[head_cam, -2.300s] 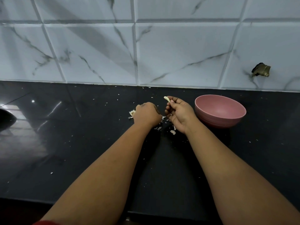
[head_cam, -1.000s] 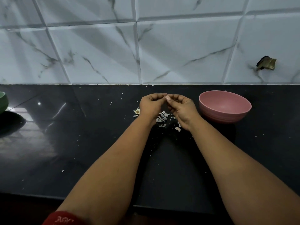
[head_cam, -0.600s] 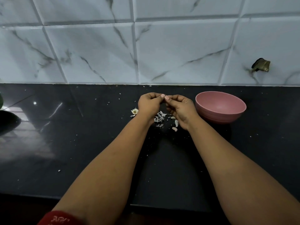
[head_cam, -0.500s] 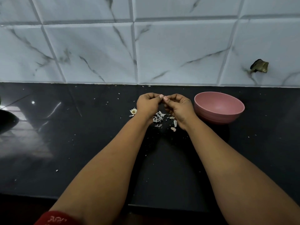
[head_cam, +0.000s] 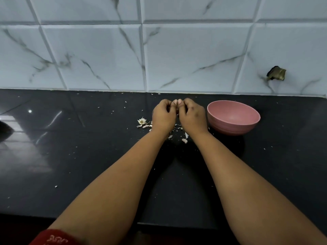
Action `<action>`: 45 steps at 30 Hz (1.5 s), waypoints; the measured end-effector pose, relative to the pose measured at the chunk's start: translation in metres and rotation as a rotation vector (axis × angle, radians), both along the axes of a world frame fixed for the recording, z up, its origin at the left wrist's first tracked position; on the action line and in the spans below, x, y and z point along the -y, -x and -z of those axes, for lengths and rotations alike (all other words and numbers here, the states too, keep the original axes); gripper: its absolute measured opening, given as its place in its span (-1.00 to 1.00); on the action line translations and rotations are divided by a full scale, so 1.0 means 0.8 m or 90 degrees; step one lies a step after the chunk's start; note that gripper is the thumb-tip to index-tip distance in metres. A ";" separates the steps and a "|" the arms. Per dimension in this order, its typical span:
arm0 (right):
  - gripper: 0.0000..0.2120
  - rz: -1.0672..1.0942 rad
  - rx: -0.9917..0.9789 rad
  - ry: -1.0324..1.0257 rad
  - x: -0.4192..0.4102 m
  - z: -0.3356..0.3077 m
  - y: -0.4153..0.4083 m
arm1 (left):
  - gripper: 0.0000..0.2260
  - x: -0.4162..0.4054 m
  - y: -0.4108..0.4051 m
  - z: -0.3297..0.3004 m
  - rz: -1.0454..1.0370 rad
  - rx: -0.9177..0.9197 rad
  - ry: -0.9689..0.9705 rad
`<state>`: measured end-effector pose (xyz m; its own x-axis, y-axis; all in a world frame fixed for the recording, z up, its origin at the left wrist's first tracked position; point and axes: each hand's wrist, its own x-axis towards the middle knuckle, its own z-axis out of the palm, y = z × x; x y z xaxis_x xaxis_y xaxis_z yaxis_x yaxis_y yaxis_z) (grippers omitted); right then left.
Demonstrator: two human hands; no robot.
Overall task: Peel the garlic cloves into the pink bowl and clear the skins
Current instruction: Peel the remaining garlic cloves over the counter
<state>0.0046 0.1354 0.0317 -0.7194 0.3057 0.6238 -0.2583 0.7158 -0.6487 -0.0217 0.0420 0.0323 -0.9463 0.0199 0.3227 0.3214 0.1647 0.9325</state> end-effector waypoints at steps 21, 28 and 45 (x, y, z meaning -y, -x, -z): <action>-0.79 -0.276 0.131 0.557 -0.004 0.000 0.004 | -0.75 0.012 0.008 0.002 0.063 -0.046 0.092; -0.72 -0.282 0.153 0.602 -0.001 -0.004 0.002 | -0.71 0.020 0.012 0.001 0.059 -0.028 0.102; -0.79 -0.250 0.141 0.560 -0.003 0.001 0.005 | -0.73 0.017 0.012 0.005 0.065 -0.055 0.101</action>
<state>0.0006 0.1376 0.0310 -0.9419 0.3108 0.1273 -0.1826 -0.1556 -0.9708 -0.0317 0.0287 0.0282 -0.9055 0.1719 0.3880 0.4221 0.2691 0.8657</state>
